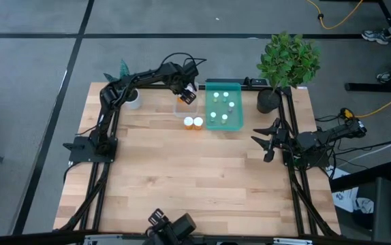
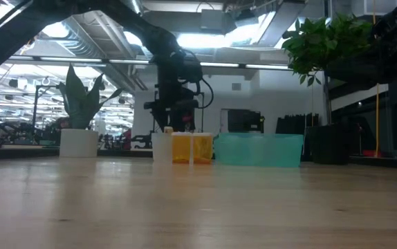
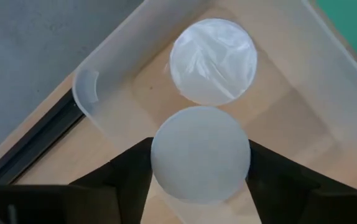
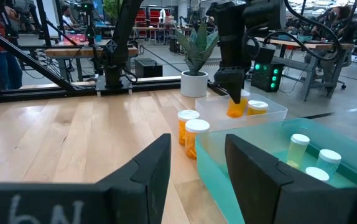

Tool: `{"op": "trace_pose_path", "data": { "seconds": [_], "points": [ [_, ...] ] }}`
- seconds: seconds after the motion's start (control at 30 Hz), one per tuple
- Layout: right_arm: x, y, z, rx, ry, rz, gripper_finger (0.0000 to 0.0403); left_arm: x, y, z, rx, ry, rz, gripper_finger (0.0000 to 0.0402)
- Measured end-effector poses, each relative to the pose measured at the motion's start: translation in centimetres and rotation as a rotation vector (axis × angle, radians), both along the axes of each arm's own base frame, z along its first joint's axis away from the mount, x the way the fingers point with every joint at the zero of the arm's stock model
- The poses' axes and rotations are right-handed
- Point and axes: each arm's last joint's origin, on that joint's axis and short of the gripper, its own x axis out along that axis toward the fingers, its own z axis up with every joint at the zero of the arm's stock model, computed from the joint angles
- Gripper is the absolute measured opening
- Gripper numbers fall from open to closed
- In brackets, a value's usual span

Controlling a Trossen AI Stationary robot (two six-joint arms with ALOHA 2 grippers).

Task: Pick and place medicine bottles into bin by pill shape (circle, oval)
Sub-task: Put the orange capsule bottle into the transparent bin

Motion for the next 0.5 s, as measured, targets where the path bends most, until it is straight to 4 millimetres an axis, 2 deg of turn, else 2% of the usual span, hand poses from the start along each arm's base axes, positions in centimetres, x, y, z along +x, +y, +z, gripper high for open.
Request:
{"op": "trace_pose_path", "data": {
  "seconds": [0.3,0.5],
  "points": [
    [0.0,0.0,0.0,-0.001,0.000,0.000,0.0154,-0.1,-0.1,0.1,-0.013,0.008,-0.001,0.0268],
    [0.0,0.0,0.0,-0.004,0.002,0.000,0.0154,0.3,-0.7,2.3,-0.026,0.028,-0.049,0.0269]
  ]
}}
